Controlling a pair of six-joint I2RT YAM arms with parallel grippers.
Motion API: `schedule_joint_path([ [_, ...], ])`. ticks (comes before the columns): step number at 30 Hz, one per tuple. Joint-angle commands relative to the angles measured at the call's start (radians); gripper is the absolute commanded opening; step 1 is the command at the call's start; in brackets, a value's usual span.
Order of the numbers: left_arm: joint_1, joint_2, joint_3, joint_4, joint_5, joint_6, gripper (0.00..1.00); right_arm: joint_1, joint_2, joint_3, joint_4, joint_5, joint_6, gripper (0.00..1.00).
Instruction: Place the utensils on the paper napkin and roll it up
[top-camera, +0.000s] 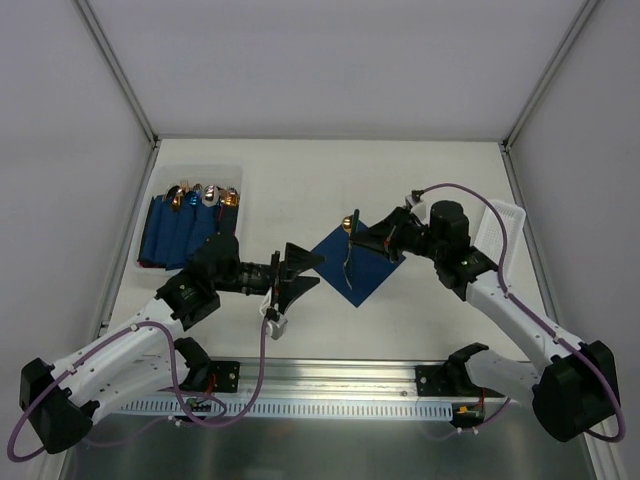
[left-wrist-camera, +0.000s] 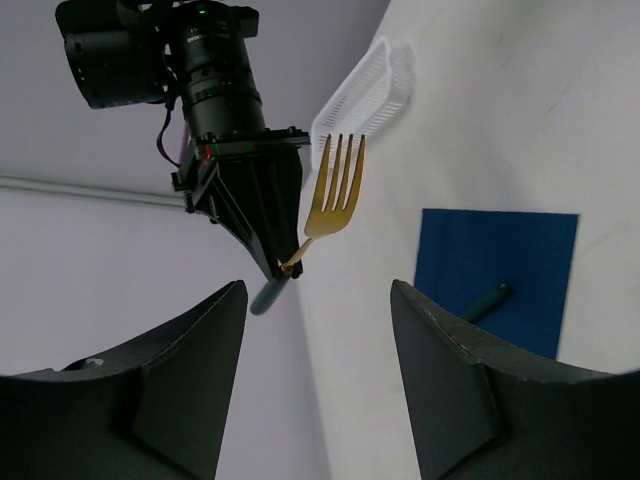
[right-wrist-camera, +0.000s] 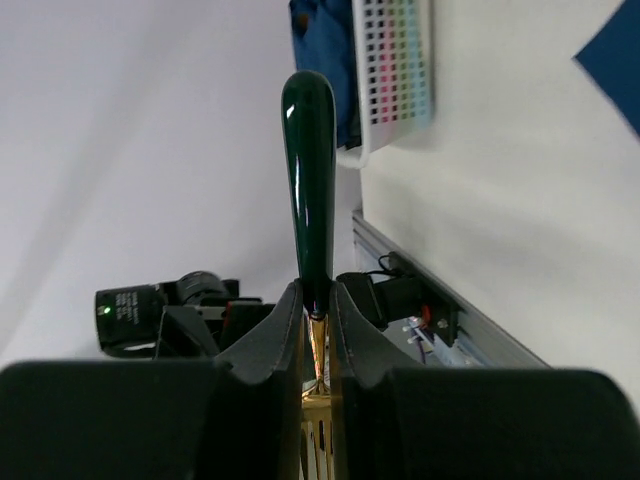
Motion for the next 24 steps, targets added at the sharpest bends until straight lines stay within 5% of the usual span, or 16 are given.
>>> schedule_joint_path([
  [1,-0.026,-0.009,-0.055,0.28,0.014,0.166,0.6,0.064,-0.011,0.033,0.176,0.004,0.144,0.0],
  [24,-0.039,-0.002,-0.06,0.269,0.084,0.297,0.46,0.228,0.06,0.036,0.401,-0.04,0.259,0.0],
])
